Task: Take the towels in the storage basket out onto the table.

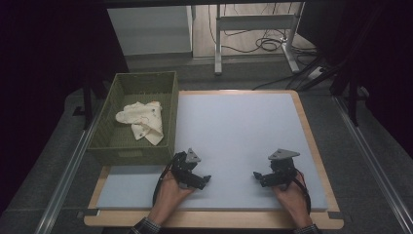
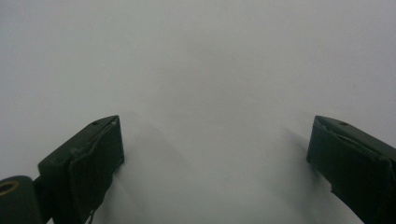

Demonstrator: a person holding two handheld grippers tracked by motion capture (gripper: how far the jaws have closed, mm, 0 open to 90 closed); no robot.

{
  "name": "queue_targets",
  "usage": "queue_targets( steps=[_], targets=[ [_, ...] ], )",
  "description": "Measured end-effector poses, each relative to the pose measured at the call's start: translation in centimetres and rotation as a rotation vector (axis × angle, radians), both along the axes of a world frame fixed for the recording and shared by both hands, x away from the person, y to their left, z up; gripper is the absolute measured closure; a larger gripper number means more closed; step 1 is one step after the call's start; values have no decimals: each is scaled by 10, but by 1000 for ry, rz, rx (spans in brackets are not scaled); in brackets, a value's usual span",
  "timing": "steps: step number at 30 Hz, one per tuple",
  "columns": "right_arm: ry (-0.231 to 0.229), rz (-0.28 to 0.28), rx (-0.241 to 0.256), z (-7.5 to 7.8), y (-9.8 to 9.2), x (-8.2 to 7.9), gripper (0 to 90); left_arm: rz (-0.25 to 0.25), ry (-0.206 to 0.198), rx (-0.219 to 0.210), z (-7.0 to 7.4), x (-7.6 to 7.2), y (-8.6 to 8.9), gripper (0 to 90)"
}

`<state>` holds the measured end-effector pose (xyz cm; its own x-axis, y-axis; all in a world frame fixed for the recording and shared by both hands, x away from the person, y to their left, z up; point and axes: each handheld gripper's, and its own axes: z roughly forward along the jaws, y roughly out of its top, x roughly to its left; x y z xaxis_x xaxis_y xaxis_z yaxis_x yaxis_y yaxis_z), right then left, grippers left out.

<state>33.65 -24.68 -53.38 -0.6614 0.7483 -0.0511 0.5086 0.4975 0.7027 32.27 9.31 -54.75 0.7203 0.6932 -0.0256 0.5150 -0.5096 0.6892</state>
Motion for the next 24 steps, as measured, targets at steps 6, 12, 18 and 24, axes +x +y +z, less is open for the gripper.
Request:
queue_targets(
  steps=[6,12,18,24],
  targets=[
    [0,0,1,0,0,0,39,0,4,-8,0,1,0,0],
    [0,0,1,0,0,0,40,3,7,-13,0,1,1,0],
    [0,0,2,0,0,0,40,3,11,-13,0,1,1,0],
    [0,0,2,0,0,0,40,-1,10,-10,0,1,1,0]
  ],
)
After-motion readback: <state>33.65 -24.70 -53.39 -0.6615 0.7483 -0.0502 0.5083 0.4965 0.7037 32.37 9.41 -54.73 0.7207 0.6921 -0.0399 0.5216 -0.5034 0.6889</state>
